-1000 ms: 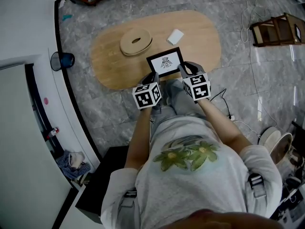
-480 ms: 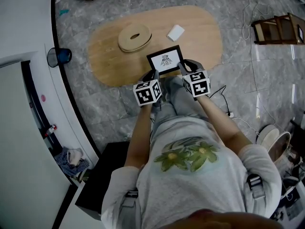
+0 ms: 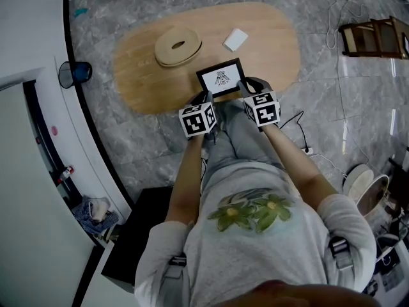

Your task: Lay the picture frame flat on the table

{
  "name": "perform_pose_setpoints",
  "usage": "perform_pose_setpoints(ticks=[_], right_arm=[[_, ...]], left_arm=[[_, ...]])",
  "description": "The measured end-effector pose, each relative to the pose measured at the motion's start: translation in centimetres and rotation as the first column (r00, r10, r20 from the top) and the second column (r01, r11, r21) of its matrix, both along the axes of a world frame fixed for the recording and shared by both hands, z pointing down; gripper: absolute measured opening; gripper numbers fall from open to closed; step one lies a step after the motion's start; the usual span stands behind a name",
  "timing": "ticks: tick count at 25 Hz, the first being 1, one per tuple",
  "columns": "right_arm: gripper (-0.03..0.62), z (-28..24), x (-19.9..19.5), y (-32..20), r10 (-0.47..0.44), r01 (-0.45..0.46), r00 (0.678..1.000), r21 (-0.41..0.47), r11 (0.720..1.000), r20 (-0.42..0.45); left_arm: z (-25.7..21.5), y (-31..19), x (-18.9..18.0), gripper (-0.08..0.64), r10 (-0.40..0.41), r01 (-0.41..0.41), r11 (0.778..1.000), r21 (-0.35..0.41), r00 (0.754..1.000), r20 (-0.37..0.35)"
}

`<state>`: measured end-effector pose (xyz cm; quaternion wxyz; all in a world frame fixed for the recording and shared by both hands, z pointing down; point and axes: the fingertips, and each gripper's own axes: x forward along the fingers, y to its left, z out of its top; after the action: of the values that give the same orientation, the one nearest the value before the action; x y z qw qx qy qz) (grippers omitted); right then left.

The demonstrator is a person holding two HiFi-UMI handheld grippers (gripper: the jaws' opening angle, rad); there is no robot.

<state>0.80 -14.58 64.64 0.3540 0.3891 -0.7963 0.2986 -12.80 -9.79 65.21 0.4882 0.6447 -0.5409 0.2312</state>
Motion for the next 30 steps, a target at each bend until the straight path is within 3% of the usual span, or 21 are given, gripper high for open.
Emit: perform_pose_setpoints(ticks=[30], right_arm=[[0.078,12.7,-0.3,-1.0,0.007,-0.009,0.999,-0.08,0.997,-0.031]], left_arm=[[12.6,-1.0,-0.2,0.084,0.01,-0.01,0.997,-0.076,1.0,0.008]])
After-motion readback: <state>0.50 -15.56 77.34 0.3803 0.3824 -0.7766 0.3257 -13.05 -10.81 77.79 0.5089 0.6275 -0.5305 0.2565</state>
